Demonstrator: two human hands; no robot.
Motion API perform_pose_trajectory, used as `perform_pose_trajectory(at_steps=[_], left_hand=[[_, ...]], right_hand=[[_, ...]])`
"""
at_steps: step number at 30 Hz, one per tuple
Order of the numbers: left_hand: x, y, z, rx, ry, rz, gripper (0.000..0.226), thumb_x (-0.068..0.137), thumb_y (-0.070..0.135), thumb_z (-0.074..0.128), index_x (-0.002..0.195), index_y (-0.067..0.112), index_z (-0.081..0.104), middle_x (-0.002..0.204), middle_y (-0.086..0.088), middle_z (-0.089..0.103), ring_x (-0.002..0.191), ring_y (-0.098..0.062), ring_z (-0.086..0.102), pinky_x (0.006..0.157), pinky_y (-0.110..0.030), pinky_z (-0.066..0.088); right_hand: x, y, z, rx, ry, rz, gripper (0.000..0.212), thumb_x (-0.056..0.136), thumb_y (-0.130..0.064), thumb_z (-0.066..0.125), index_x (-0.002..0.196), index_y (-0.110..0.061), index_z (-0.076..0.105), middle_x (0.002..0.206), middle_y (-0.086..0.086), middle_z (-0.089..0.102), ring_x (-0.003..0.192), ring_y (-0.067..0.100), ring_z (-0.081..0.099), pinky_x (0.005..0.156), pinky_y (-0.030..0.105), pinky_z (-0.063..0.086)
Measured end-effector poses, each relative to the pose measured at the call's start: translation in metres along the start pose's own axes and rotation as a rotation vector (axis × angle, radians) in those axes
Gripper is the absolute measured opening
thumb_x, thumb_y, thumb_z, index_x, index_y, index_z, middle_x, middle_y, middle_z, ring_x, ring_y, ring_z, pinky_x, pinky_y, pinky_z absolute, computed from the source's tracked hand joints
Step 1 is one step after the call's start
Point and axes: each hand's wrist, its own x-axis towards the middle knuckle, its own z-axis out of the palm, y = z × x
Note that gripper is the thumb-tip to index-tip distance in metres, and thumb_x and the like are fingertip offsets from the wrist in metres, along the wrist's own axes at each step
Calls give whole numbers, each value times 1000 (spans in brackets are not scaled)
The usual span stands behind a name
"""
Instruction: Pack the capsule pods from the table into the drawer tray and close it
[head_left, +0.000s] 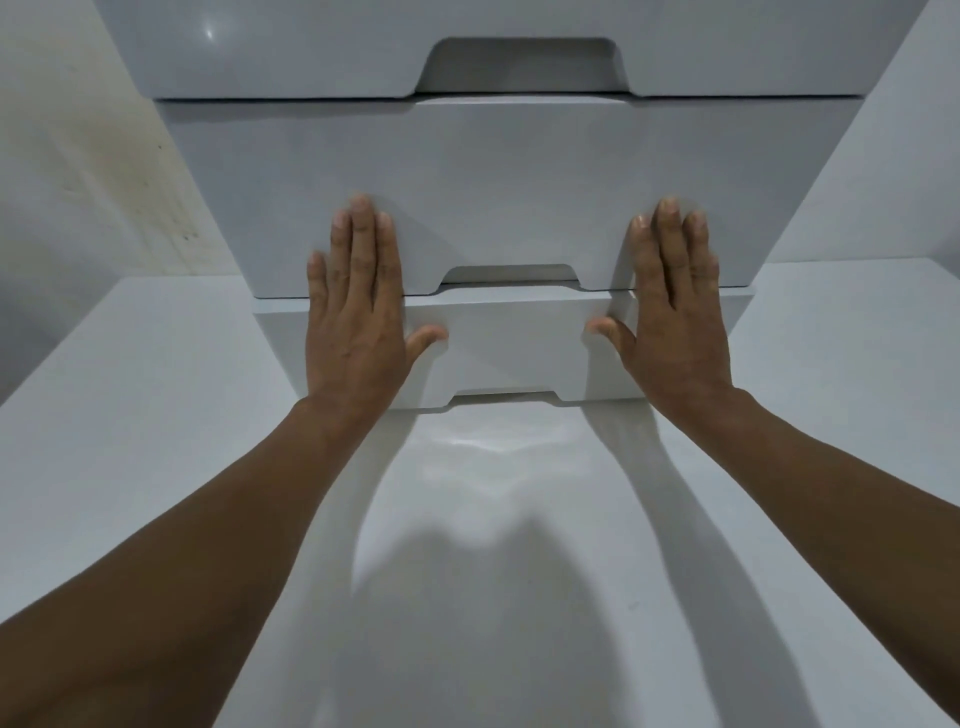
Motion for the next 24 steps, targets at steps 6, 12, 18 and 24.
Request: perform_pose_trajectory(at_steps=[6, 12, 18, 24], left_hand=[[0, -4, 17, 0, 132, -13, 106, 74, 59, 65, 146, 0, 14, 153, -21, 22, 142, -35, 18, 115, -49, 13], [-2, -10, 28, 24, 168, 14, 98, 81, 65, 54, 146, 2, 17, 151, -18, 21, 141, -32, 16, 116, -48, 14], [-2, -7, 19, 28, 115, -3, 99, 80, 61, 58, 146, 2, 15, 153, -19, 21, 142, -33, 17, 116, -48, 16], [-4, -1, -14, -22, -81, -10, 103, 79, 50, 66, 149, 5, 4, 158, -15, 8, 146, -31, 7, 116, -49, 19]], right_hand=[[0, 1, 17, -156, 101, 34, 87, 86, -61, 41, 149, -7, 15, 155, 19, 23, 144, 39, 18, 115, 53, 23], [-4, 7, 25, -221, 103, 11, 90, 85, -59, 46, 150, -6, 13, 155, 20, 23, 143, 40, 19, 116, 53, 22], [-3, 2, 18, -192, 62, 24, 85, 89, -58, 43, 149, -5, 14, 155, 20, 22, 143, 41, 19, 114, 55, 24], [-4, -6, -15, -55, -107, 10, 91, 85, -47, 61, 151, -5, 12, 159, 18, 11, 146, 39, 8, 115, 53, 23]])
